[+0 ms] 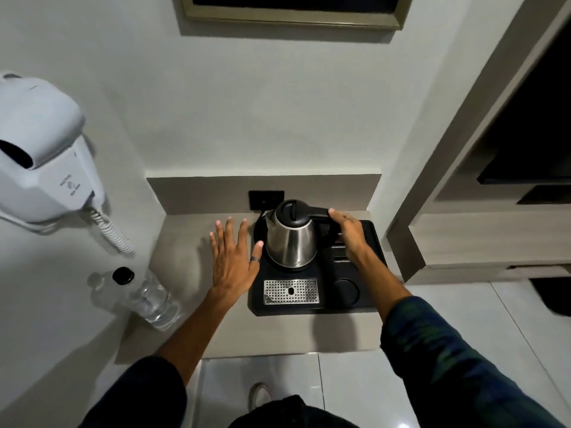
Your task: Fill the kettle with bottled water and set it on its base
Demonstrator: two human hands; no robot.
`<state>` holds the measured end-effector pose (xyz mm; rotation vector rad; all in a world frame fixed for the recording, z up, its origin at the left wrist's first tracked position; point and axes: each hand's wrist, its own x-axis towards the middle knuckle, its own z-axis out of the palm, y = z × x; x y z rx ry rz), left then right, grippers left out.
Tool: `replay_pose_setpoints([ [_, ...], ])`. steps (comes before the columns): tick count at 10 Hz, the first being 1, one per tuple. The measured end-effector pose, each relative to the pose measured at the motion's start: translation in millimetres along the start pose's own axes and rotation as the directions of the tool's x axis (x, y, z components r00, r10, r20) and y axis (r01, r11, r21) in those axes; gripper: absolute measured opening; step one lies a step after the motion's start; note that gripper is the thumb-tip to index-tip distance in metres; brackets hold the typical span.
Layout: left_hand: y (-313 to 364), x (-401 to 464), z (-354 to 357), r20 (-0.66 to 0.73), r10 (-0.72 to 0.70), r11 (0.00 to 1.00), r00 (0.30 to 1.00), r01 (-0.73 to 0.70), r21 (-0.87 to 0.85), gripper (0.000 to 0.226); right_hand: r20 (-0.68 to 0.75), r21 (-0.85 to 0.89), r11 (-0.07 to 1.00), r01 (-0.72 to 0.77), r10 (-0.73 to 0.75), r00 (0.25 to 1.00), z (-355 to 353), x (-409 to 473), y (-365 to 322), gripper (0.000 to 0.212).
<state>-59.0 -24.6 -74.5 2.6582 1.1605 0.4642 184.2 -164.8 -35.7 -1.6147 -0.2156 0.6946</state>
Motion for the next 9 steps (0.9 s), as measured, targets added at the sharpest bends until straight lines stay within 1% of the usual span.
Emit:
replay_pose_setpoints([
  [1, 6.5, -1.9, -3.8, -0.014, 0.014, 1.000, 1.000, -0.014, 0.014, 0.067, 0.012, 0.116, 0.988, -0.106, 0.106, 0.994, 6.7, -4.7, -11.0, 0.022],
  [2, 10.4, -2.4, -5.8, -0.026, 0.014, 1.000, 1.000, -0.014, 0.024, 0.067, 0.088, 0.275, 0.915, -0.294, 0.280, 0.956, 9.9, -3.7, -23.2, 0.017],
  [3, 14.8, -6.1, -3.6, -0.019, -0.001, 1.000, 1.000, 0.002, 0.025, 0.067, 0.183, 0.303, 0.831, -0.466, 0.429, 0.885, 6.7, -7.6, -31.2, 0.010],
  [4, 19.7, -11.2, 2.0, -0.006, 0.006, 1.000, 1.000, -0.005, 0.020, 0.068, 0.186, 0.237, 0.855, -0.461, 0.426, 0.885, 0.3, -13.0, -31.5, 0.025],
  [5, 25.7, -14.7, 3.5, -0.006, 0.008, 1.000, 1.000, -0.008, 0.005, 0.068, -0.012, 0.078, 0.982, -0.170, 0.171, 0.985, -1.2, -15.9, -14.1, 0.063],
  [6, 29.0, -14.9, 4.1, -0.015, 0.048, 0.998, 0.999, -0.048, 0.032, 0.070, 0.019, -0.431, 0.879, 0.202, -0.215, 0.976, -2.6, -23.4, 11.9, 0.076],
  [7, 31.6, -15.2, -0.9, -0.003, 0.082, 0.994, 0.997, -0.082, 0.073, 0.072, 0.229, -0.846, 0.383, 0.370, -0.364, 0.903, -1.3, -30.3, 31.5, 0.081],
  [8, 36.3, -14.2, -2.8, -0.003, 0.128, 0.983, 0.992, -0.126, 0.134, 0.075, 0.295, -0.898, 0.183, 0.399, -0.421, 0.858, 5.0, -32.6, 35.7, 0.079],
  [9, 46.4, -6.4, -14.3, -0.033, 0.178, 0.976, 0.984, -0.172, 0.133, 0.077, 0.338, -0.873, 0.126, 0.471, -0.539, 0.771, 10.0, -28.5, 21.2, 0.077],
])
